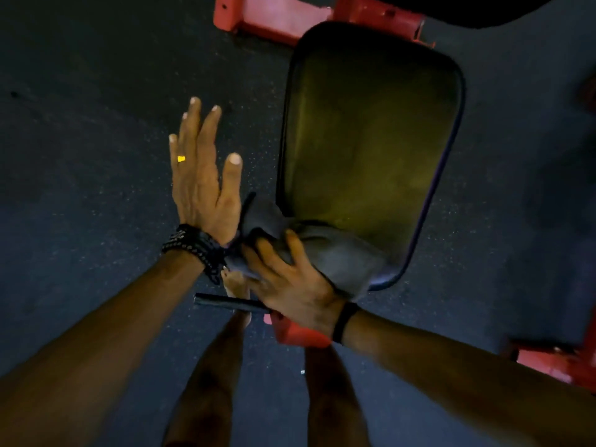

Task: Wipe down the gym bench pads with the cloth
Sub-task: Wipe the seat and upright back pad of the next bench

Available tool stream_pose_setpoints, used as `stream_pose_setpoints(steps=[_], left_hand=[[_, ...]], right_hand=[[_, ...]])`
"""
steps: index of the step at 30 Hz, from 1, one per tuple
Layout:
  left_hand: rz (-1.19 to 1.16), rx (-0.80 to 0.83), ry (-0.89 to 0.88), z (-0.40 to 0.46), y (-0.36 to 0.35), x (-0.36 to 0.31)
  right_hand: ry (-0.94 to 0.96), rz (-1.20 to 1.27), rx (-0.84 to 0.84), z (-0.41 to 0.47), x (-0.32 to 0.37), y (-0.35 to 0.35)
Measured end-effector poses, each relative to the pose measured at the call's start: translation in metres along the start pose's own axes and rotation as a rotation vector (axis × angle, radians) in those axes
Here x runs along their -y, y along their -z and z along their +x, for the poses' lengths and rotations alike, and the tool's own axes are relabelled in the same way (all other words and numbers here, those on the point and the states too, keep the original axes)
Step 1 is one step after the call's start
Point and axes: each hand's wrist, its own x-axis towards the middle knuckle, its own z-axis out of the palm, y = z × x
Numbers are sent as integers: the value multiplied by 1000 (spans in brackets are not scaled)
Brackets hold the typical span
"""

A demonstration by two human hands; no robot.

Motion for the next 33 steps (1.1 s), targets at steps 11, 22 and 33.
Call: stream_pose_setpoints(steps=[11,22,33], left_hand=[[-112,71,74,-6,-3,-5],[-165,10,124,50,12,-25],[-118,-142,46,22,-53,-67]], right_hand=[[247,115,50,-47,-67,8],[-447,-60,350,197,-230,23],[-191,98,104,144,-255,2]])
